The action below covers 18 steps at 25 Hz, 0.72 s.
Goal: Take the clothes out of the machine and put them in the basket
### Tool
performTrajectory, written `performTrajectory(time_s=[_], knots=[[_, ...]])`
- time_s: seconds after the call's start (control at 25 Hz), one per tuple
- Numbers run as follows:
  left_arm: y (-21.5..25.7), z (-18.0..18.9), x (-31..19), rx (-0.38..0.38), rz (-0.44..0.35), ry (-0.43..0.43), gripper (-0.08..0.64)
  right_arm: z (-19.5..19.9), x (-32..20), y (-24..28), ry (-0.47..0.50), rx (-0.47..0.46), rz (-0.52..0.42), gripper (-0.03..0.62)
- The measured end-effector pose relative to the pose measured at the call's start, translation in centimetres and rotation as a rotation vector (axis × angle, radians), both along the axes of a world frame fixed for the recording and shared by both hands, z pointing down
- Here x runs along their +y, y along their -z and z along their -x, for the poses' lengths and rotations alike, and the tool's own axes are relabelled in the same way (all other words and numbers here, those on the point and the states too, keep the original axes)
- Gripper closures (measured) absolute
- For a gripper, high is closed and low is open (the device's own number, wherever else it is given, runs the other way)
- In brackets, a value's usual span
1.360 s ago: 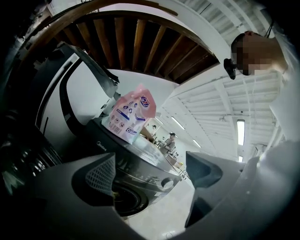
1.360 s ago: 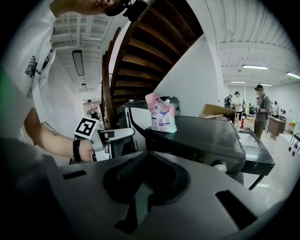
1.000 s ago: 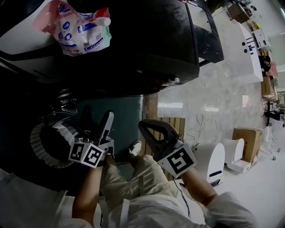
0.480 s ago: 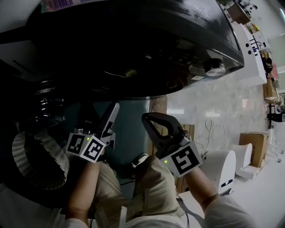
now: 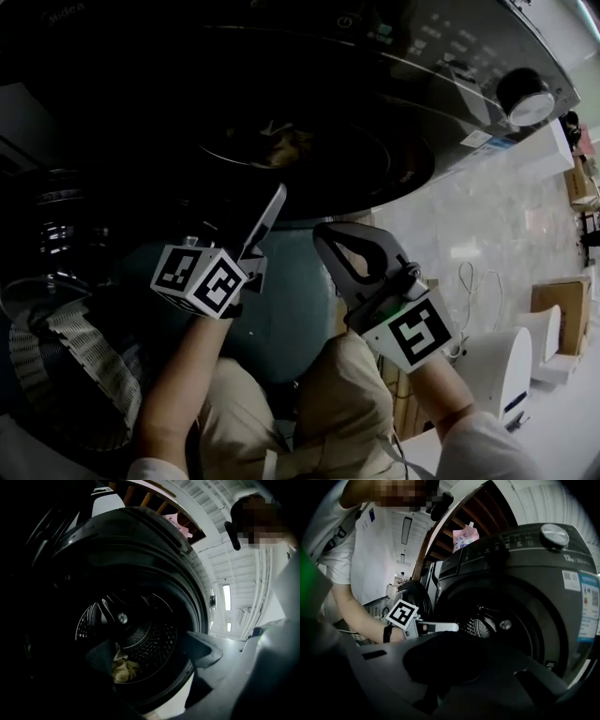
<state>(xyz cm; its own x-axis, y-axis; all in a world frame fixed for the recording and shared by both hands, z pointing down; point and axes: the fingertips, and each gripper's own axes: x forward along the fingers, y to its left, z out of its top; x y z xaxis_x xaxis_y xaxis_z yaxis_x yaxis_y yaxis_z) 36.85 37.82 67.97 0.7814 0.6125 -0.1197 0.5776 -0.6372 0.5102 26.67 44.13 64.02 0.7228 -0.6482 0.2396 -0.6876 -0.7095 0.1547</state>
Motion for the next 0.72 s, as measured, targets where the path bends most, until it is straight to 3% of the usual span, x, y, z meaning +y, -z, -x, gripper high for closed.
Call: performTrajectory(time_s=[0.16, 0.24, 0.4, 0.56, 0.72], knots=[[0.5, -2.5, 0.6, 0.130, -0.019, -0.039, 0.106, -1.5, 0.0, -4.1, 0.045, -0.011, -0.037, 0.580], [-0.8, -4.0, 1.1, 0.144, -0.027, -0.053, 0.106, -2.4, -0.2, -5.1, 0.065, 0.028, -0.076, 0.580], [-4.3, -6.7, 2.0, 0.096, -0.043, -0.067, 0.106, -2.4, -0.6, -6.5, 0.080, 0.101, -0.081, 0.580], [-6.6, -8.2, 3.3, -0.008, -0.037, -0.093, 0.106, -2.0, 0.2, -7.1, 0.079, 0.102, -0.093, 0.580], [-8.1, -10.1, 4.9, -0.078, -0.103, -0.116, 0.106, -1.8, 1.1, -7.0, 0.065, 0.113, -0.108, 0.580]])
